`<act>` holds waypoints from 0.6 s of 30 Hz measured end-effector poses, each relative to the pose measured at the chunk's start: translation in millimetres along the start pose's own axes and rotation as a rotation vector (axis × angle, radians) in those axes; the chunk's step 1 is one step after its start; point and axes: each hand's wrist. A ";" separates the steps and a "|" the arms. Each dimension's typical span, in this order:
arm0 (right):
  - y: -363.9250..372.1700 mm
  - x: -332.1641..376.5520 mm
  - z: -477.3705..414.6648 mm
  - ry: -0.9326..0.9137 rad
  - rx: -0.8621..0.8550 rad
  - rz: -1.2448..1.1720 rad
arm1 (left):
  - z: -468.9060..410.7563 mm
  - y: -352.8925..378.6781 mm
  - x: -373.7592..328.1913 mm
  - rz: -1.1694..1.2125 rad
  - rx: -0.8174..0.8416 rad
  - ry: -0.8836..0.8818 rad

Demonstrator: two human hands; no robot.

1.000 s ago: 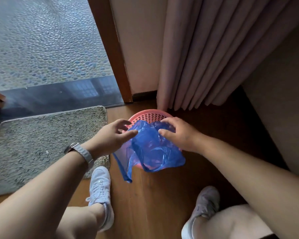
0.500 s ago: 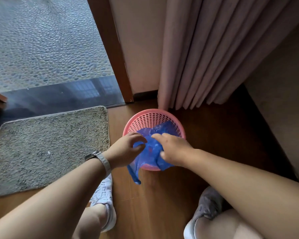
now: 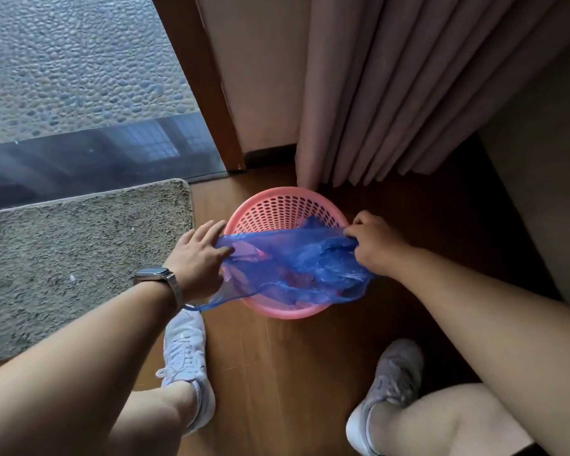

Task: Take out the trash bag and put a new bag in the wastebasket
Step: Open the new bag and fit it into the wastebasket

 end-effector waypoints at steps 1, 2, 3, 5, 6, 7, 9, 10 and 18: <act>-1.7 0.6 0.4 0.008 0.008 -0.054 | 1.9 0.1 -2.2 -0.006 -0.034 0.035; -4.8 2.8 0.8 0.006 -0.007 -0.102 | 3.5 -0.9 -6.3 -0.009 -0.075 0.080; -9.4 6.0 0.8 -0.013 -0.041 -0.135 | 4.9 -3.7 -12.5 -0.005 -0.120 0.130; -22.3 16.6 4.1 -0.109 -0.158 -0.142 | 6.3 -10.5 -28.4 0.021 -0.198 0.230; -28.8 23.9 7.9 -0.177 -0.216 -0.123 | 6.1 -13.3 -36.6 0.035 -0.220 0.273; -34.2 32.8 13.3 -0.251 -0.255 -0.099 | 6.6 -14.4 -43.5 0.047 -0.219 0.301; -39.1 52.2 26.6 -0.421 -0.276 -0.036 | 8.2 -10.3 -52.1 0.076 -0.134 0.315; -36.2 62.0 32.9 -0.511 -0.246 0.009 | 9.2 -5.2 -53.1 0.095 -0.055 0.304; 16.4 68.9 40.2 -0.513 0.210 0.548 | 8.2 31.6 -30.6 -0.092 0.147 0.206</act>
Point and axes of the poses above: each hand's wrist, its own z-axis away from the middle knuckle, its own y-axis out of the palm, x = y × z, and after that the axes turned 6 degrees about x, right-handed
